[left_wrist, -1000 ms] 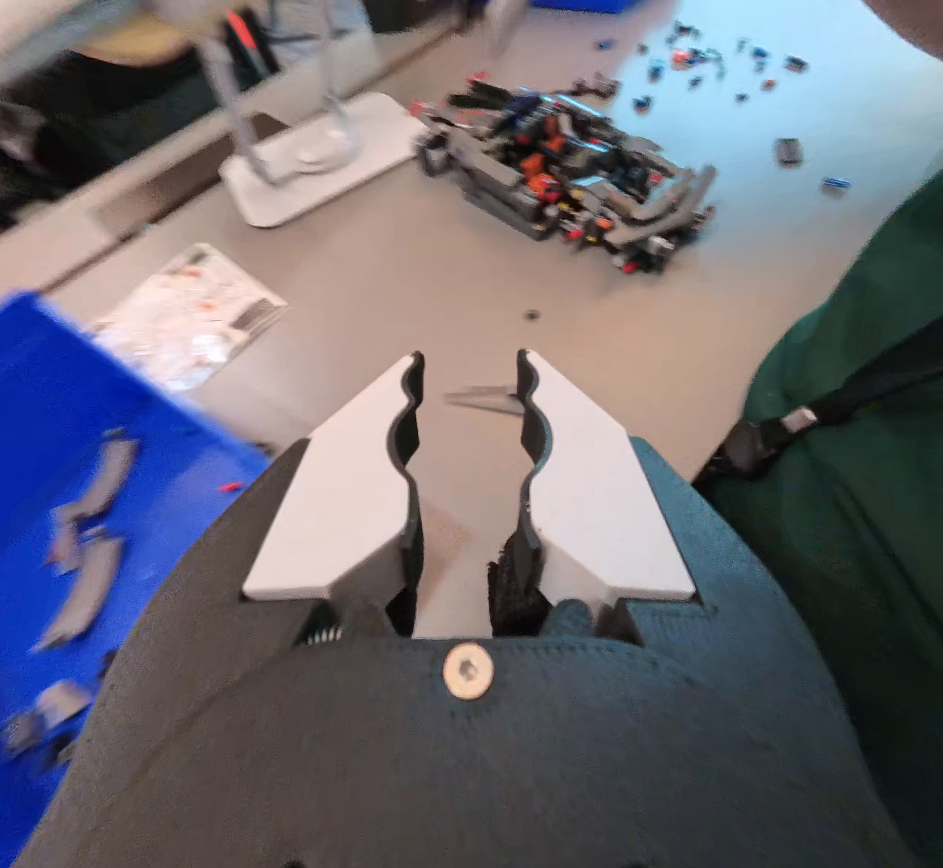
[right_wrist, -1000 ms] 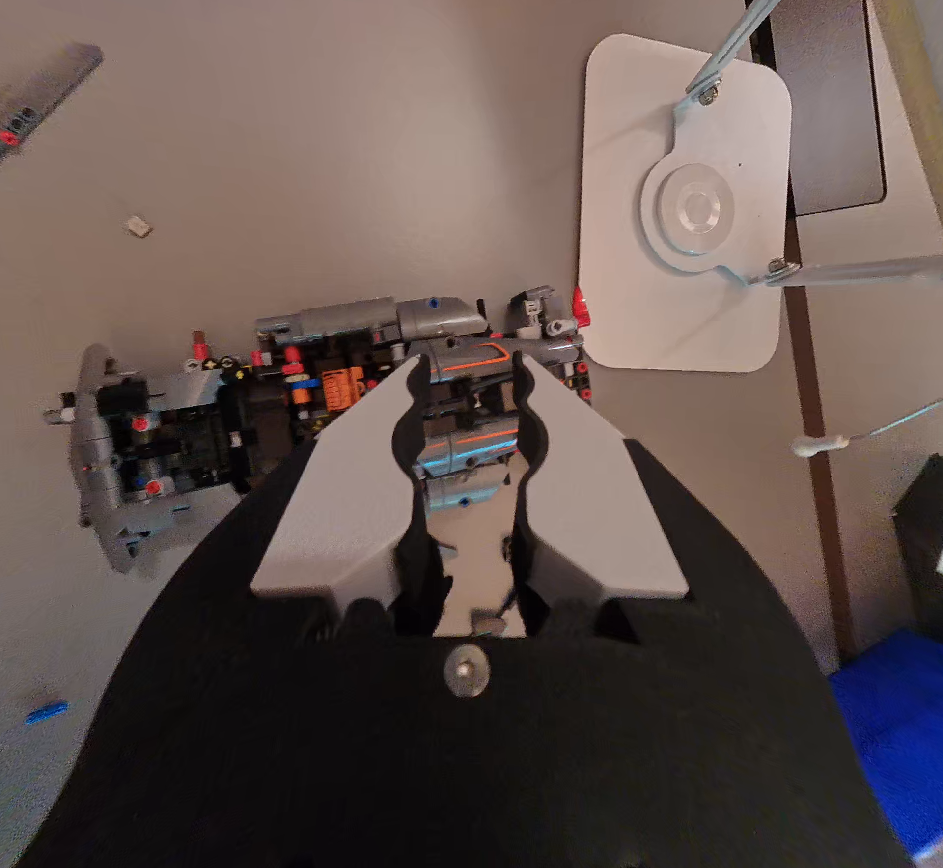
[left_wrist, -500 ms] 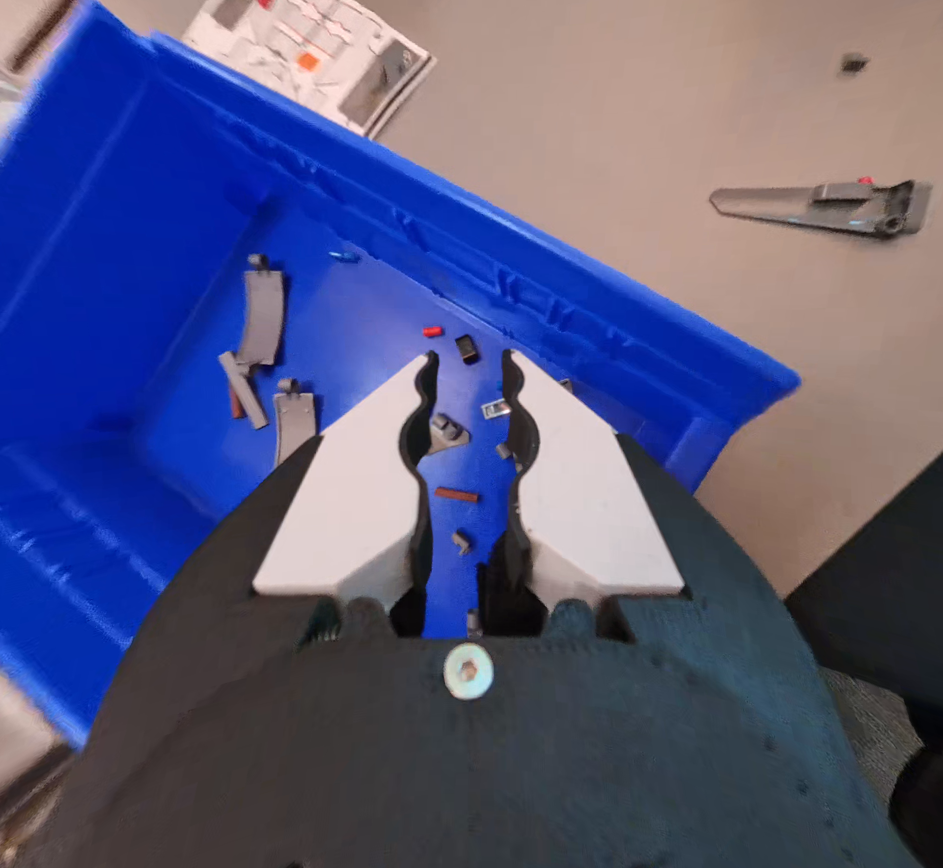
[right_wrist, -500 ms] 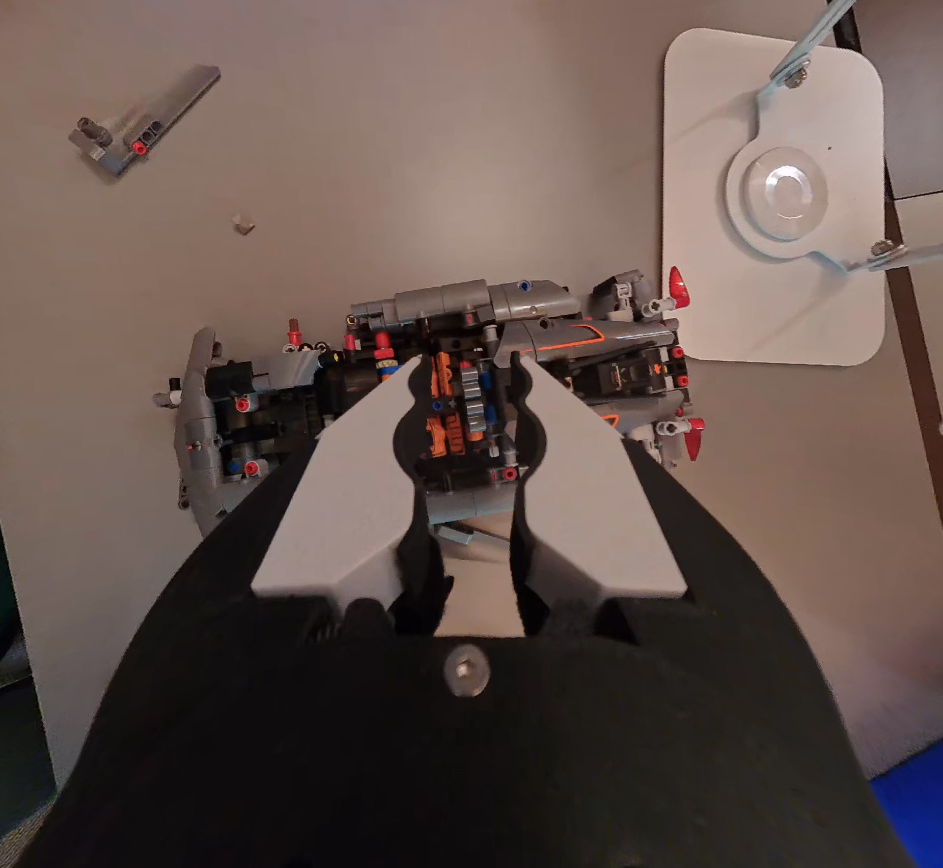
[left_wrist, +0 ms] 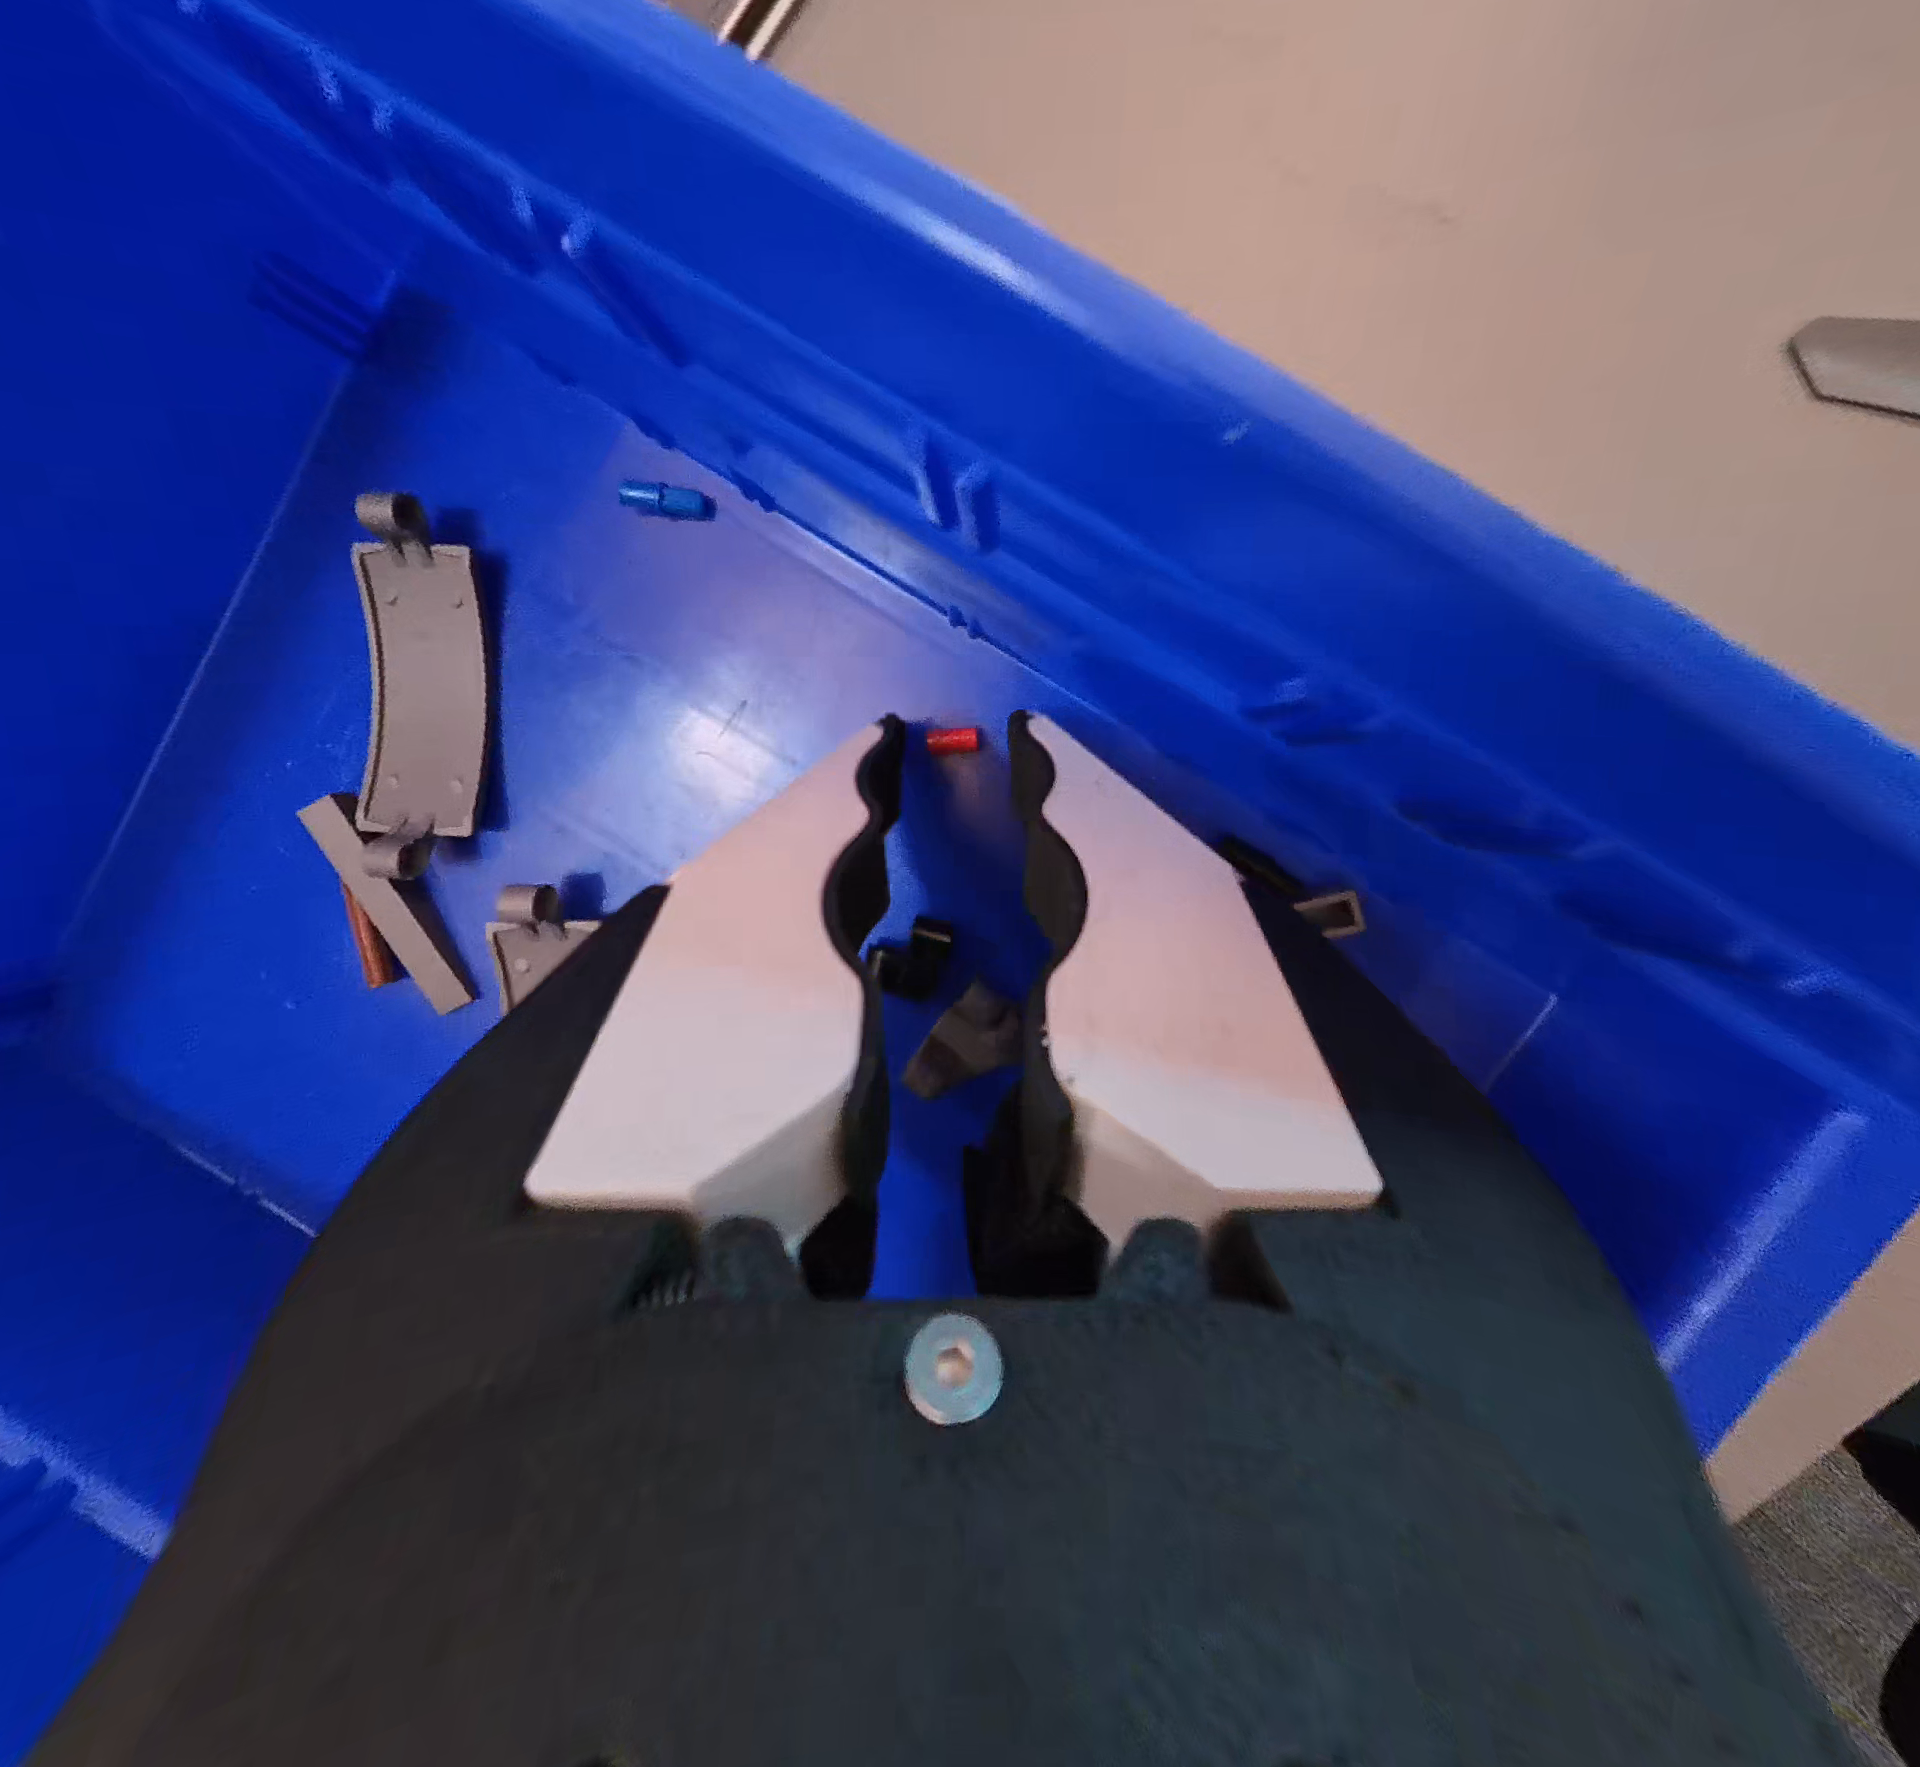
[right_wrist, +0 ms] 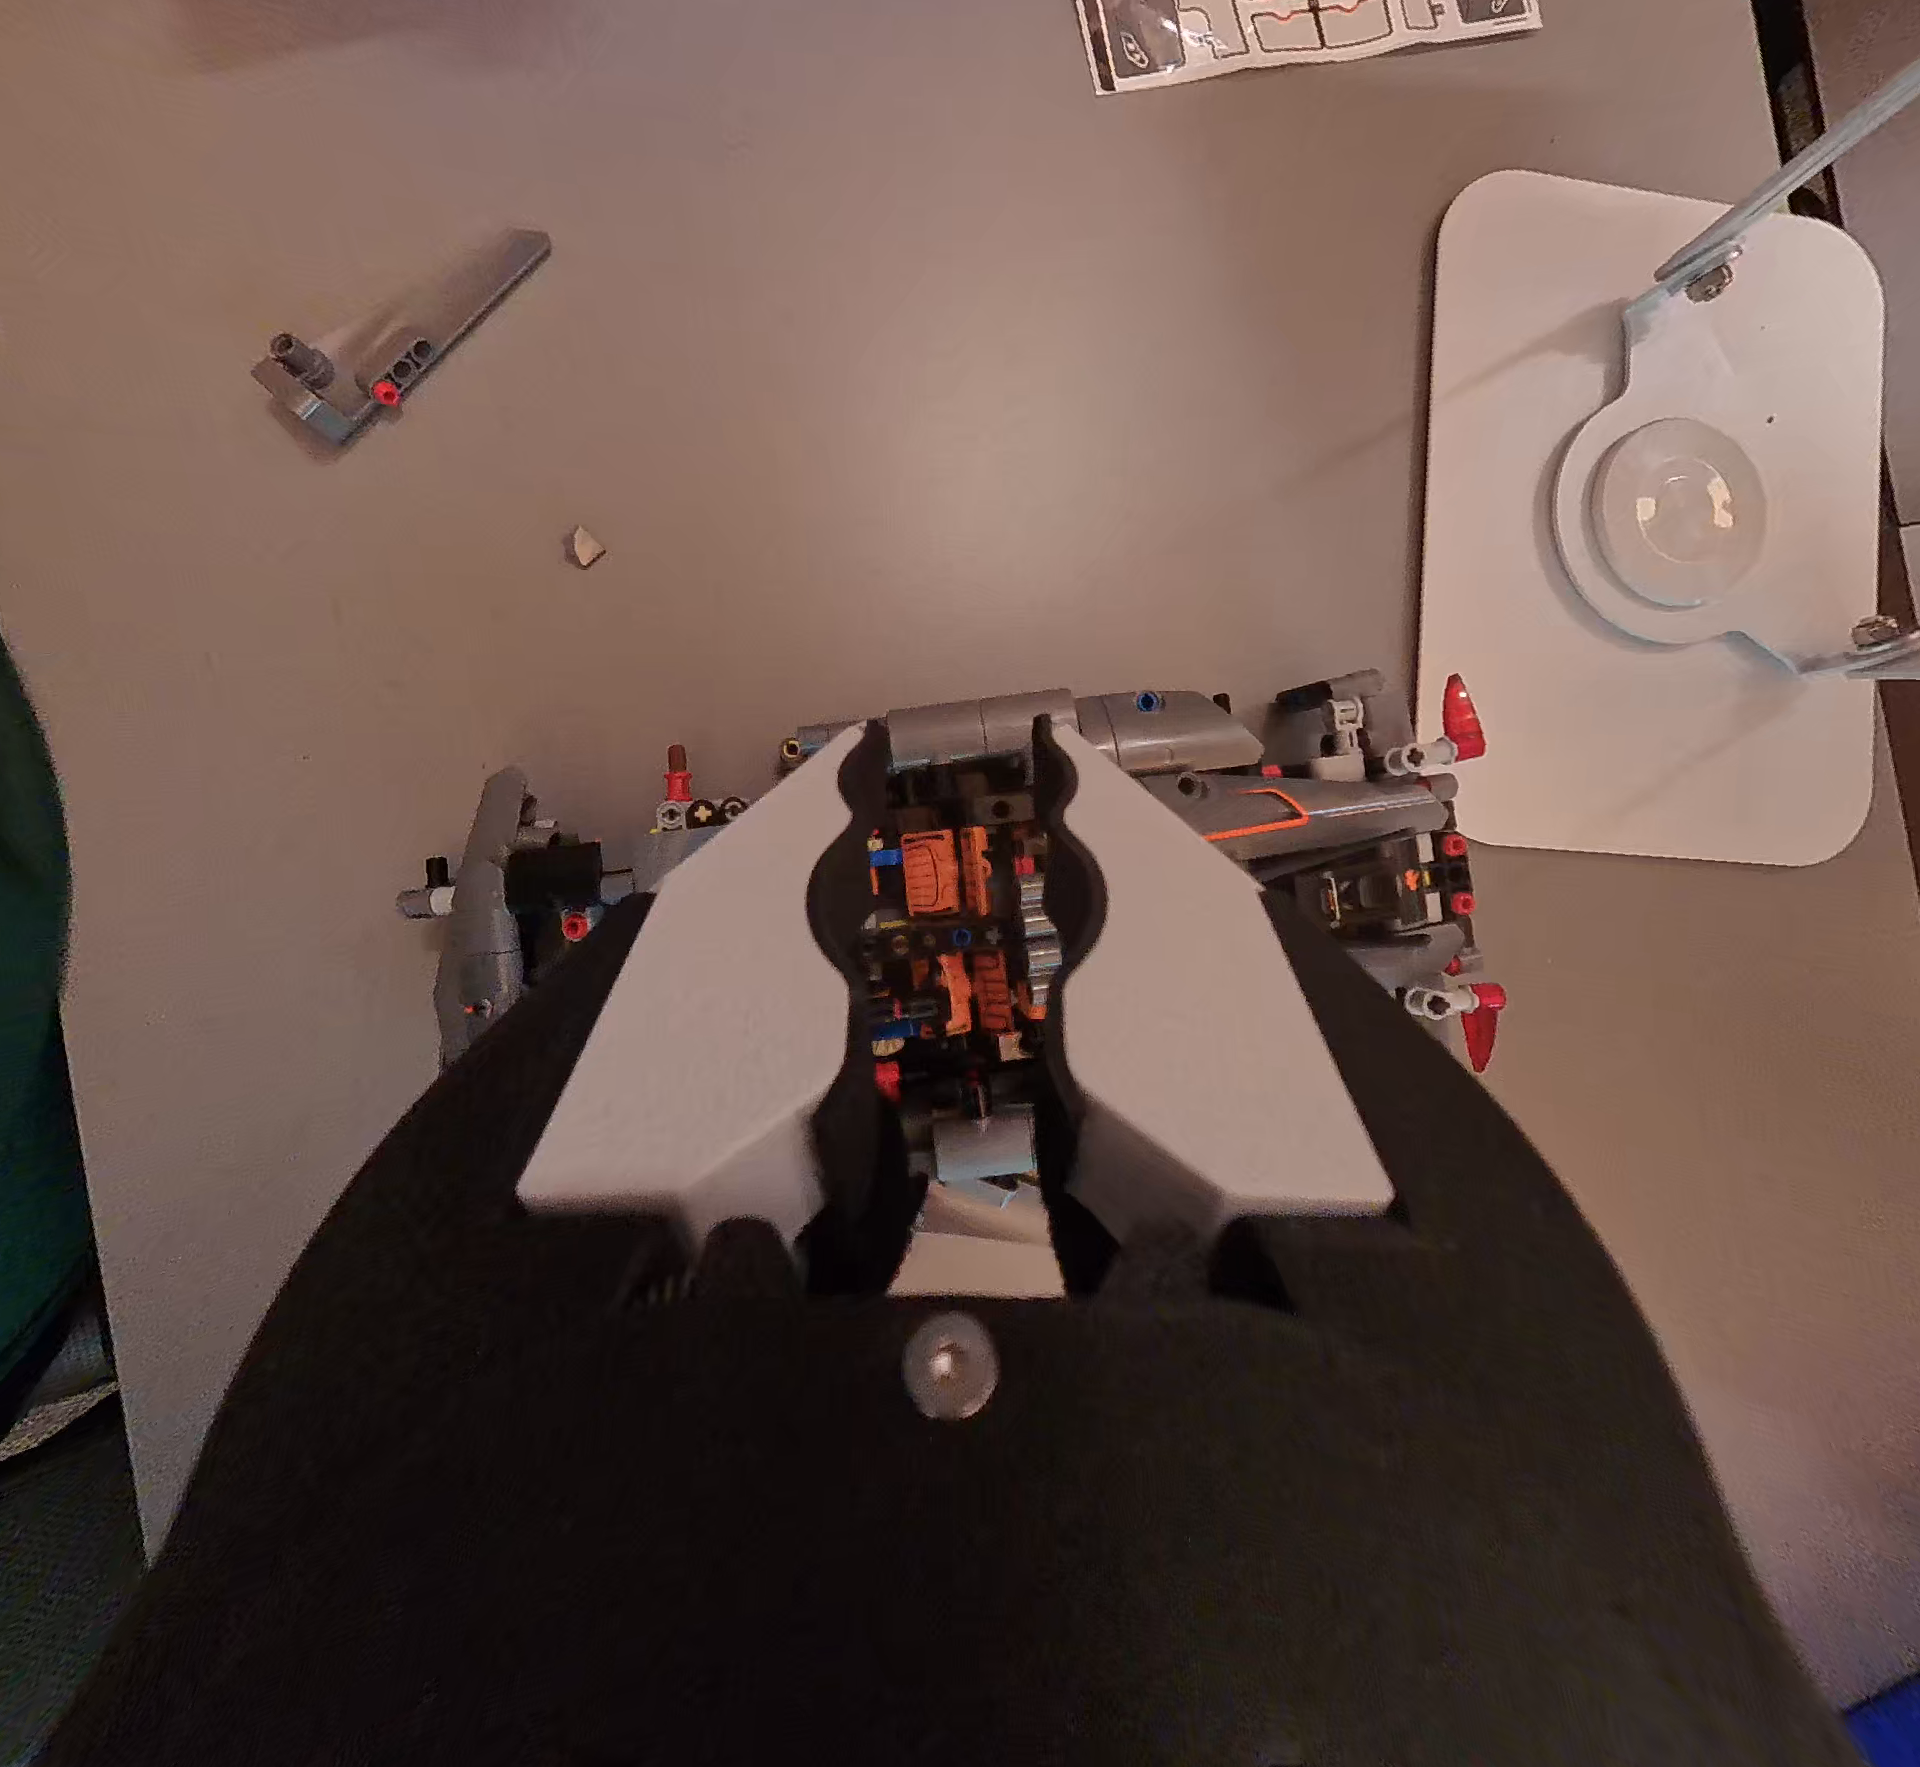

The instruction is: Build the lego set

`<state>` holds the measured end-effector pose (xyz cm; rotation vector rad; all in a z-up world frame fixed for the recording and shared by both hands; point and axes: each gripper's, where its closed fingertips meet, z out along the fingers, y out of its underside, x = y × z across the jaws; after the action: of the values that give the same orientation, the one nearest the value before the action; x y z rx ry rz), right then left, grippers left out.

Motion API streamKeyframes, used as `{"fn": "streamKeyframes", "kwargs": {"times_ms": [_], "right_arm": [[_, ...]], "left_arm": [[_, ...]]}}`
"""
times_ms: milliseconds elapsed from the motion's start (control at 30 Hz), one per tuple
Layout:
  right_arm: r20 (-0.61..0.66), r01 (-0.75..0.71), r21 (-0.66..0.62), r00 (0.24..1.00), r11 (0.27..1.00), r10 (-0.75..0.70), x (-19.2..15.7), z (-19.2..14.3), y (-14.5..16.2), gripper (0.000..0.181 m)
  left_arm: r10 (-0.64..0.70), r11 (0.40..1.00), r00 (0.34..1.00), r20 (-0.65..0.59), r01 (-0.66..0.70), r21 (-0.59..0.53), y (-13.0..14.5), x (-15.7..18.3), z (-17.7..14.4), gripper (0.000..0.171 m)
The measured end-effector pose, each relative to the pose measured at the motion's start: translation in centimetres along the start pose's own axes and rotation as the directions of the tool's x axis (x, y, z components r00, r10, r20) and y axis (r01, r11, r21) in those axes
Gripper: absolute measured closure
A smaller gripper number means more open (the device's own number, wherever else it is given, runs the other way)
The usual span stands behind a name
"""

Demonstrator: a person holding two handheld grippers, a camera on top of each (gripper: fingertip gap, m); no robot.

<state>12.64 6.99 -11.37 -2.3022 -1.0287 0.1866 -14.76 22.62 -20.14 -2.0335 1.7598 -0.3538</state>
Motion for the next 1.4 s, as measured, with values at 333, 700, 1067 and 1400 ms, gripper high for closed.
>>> {"fn": "streamKeyframes", "kwargs": {"times_ms": [333,700,1067,1400], "right_arm": [[0.027,0.013,0.075,1.000,0.997,-0.015,-1.5,-0.7,-1.7,0.157],[0.364,-0.225,0.511,0.931,0.829,0.028,-9.0,-3.1,-13.0,0.160],[-0.122,0.168,0.539,0.985,0.826,-0.121,-12.1,-2.2,-11.2,0.156],[-0.412,0.380,0.571,0.900,0.728,-0.146,-11.9,-5.5,-10.2,0.164]], "left_arm": [[0.005,0.998,0.997,0.071,-0.009,0.060,-0.4,-0.6,-1.4,0.163],[0.139,0.736,0.976,0.166,-0.215,0.642,-10.8,7.5,-16.3,0.164],[0.038,0.536,0.935,-0.353,0.279,0.797,-17.1,19.8,-12.4,0.165],[0.147,0.367,0.551,-0.822,0.741,0.562,-19.5,22.3,-12.9,0.164]]}}
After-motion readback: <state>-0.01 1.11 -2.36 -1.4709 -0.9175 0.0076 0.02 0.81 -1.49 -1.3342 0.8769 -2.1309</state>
